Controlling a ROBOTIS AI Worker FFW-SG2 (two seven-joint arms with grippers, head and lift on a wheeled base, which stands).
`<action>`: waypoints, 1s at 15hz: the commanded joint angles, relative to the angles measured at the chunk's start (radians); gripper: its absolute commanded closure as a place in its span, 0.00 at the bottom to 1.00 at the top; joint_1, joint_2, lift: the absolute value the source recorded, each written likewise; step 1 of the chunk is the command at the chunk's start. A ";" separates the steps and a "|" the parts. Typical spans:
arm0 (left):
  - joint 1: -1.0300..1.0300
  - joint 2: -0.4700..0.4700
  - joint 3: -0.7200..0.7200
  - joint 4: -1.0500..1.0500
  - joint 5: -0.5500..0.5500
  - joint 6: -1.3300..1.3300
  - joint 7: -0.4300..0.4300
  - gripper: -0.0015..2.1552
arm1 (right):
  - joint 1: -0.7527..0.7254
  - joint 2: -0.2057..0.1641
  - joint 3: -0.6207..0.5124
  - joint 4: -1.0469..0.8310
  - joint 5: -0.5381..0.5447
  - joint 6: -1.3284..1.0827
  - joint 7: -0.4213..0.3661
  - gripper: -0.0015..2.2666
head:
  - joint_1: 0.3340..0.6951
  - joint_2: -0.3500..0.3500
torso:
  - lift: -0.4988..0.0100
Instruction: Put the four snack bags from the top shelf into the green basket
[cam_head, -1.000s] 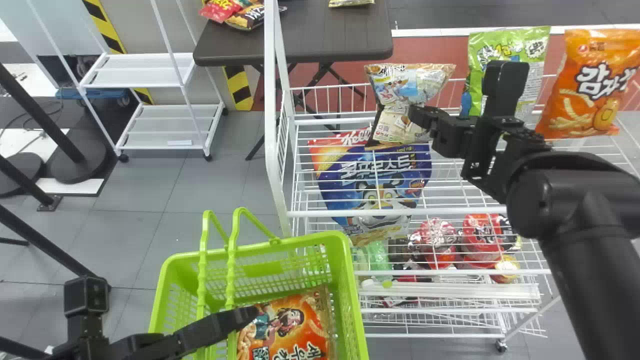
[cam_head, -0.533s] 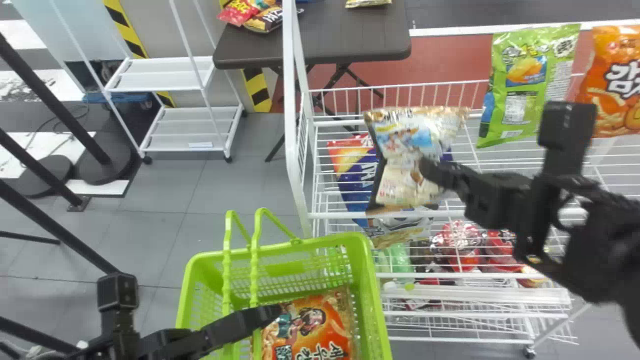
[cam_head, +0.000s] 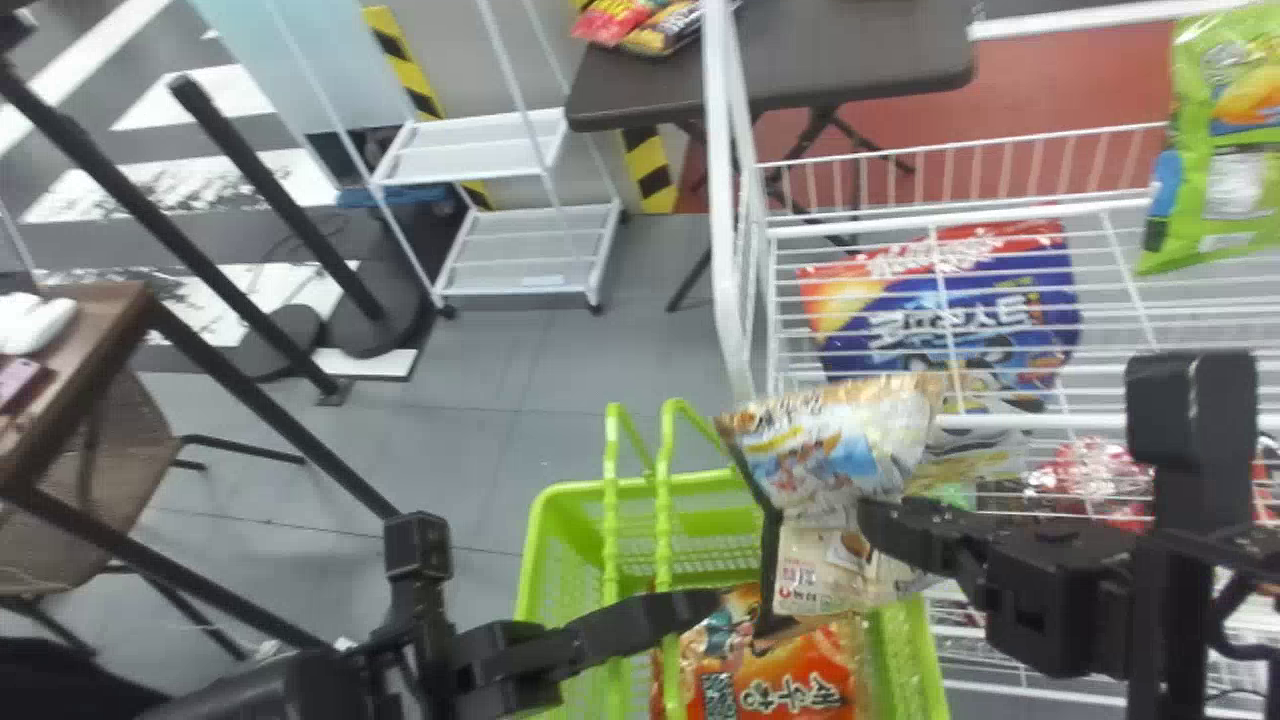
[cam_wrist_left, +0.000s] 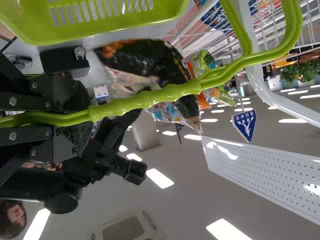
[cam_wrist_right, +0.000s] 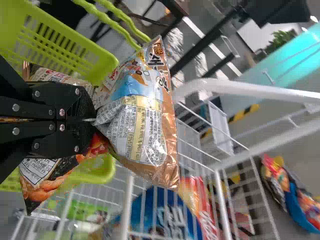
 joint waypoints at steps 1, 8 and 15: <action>0.000 0.000 0.000 0.000 0.000 0.000 -0.010 1.00 | -0.022 0.000 0.085 0.063 0.028 0.004 -0.017 1.00 | 1.00 1.00 | 0.98; 0.000 -0.001 -0.001 0.001 0.000 -0.003 -0.010 1.00 | -0.103 -0.014 0.211 0.221 0.025 0.050 -0.011 0.00 | 1.00 1.00 | 0.98; 0.003 0.000 0.000 0.000 0.003 0.000 -0.010 1.00 | -0.048 -0.051 -0.074 0.046 -0.122 0.099 0.014 0.02 | 1.00 1.00 | 0.98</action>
